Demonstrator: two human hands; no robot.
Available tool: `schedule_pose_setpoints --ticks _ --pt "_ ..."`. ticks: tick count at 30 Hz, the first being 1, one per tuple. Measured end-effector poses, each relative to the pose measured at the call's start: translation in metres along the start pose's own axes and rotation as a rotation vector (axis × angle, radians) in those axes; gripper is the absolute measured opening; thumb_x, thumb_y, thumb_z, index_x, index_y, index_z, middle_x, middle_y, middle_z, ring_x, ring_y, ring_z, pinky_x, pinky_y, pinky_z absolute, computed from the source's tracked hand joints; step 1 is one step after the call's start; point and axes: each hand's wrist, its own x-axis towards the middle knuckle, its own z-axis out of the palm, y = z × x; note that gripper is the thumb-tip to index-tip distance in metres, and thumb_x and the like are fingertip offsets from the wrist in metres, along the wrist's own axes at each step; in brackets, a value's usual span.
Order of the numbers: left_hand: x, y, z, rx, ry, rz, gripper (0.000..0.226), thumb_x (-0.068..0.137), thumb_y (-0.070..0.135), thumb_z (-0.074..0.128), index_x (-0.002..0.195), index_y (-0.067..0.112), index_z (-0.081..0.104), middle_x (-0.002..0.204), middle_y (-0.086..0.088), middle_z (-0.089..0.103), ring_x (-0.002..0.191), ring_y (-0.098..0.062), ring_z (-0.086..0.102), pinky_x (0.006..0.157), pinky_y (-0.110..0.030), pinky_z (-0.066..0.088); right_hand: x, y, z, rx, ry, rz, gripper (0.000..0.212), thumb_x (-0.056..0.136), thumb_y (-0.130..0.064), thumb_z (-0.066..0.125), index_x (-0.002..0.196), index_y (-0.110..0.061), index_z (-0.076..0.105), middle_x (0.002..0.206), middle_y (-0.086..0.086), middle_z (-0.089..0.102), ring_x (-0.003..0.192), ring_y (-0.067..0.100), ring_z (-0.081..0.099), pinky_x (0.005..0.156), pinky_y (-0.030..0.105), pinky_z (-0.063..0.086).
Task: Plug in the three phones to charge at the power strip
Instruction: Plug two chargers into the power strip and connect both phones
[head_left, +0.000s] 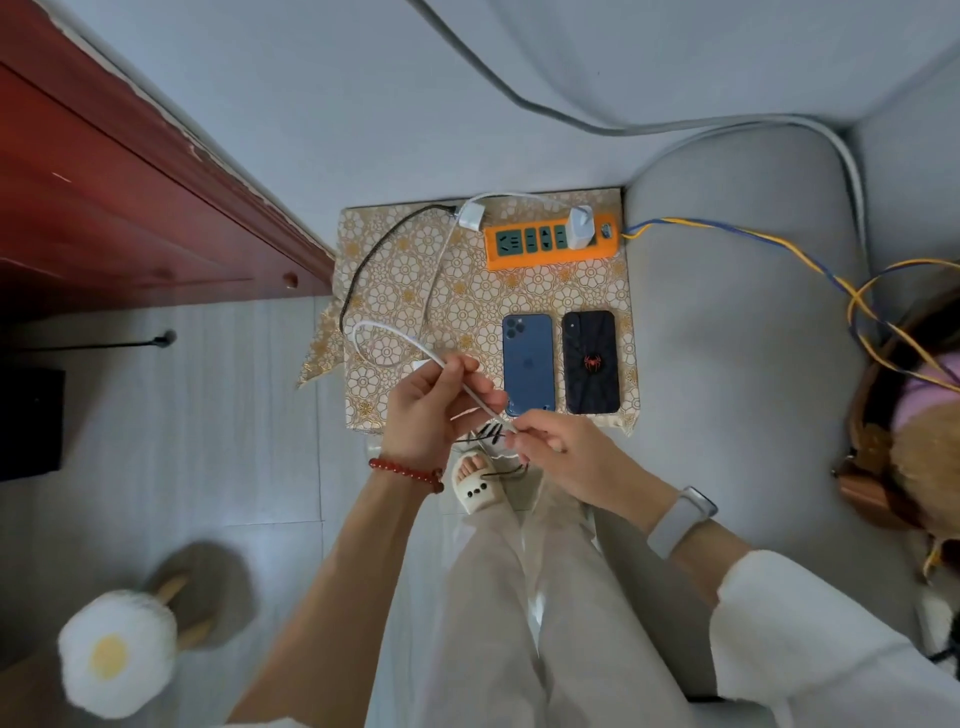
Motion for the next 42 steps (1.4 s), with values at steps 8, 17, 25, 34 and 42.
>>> schedule_pose_setpoints --ticks 8,17,25,34,42 --pt "0.004 0.035 -0.038 -0.465 0.194 0.133 0.027 0.096 0.015 0.035 0.076 0.011 0.052 0.054 0.005 0.062 0.056 -0.01 0.064 0.064 -0.024 0.058 0.003 0.07 -0.02 -0.339 -0.043 0.224 0.026 0.095 -0.015 0.036 0.086 0.003 0.053 0.072 0.006 0.057 0.071 0.028 0.057 0.067 0.024 0.044" --pt "0.008 -0.019 -0.067 0.713 0.717 -0.172 0.064 0.078 0.031 0.062 0.129 0.002 0.037 0.139 -0.024 0.034 0.121 -0.039 0.044 0.102 -0.05 0.039 0.01 0.002 -0.054 -0.204 0.145 -0.142 0.022 0.093 -0.014 0.044 0.094 -0.008 0.065 0.064 0.005 0.056 0.046 0.011 0.036 0.044 0.016 0.028" --pt "-0.013 -0.028 -0.024 1.178 0.09 0.636 0.048 0.088 0.049 0.037 0.091 0.014 0.069 0.088 -0.001 0.072 0.093 -0.014 0.059 0.098 -0.053 0.04 0.013 -0.012 -0.036 -0.308 0.064 -0.176 0.024 0.092 -0.016 0.047 0.085 -0.001 0.063 0.066 0.001 0.059 0.054 0.004 0.051 0.052 0.02 0.034" --pt "-0.015 -0.017 -0.051 0.867 0.659 0.61 0.039 0.086 0.028 0.035 0.082 0.0 0.063 0.083 -0.017 0.064 0.077 -0.02 0.056 0.064 -0.025 0.038 -0.003 0.036 -0.049 -0.292 -0.181 0.142 0.02 0.093 -0.023 0.044 0.079 -0.012 0.053 0.072 0.006 0.054 0.062 0.014 0.043 0.057 0.019 0.032" --pt "-0.021 -0.018 -0.074 1.291 0.566 -0.052 0.029 0.093 0.018 0.039 0.116 0.014 0.056 0.129 -0.007 0.053 0.123 -0.029 0.04 0.083 -0.042 0.045 0.009 -0.001 -0.056 -0.174 0.226 -0.051 0.017 0.091 -0.009 0.047 0.093 -0.006 0.064 0.056 -0.01 0.045 0.044 0.008 0.039 0.042 0.013 0.03"
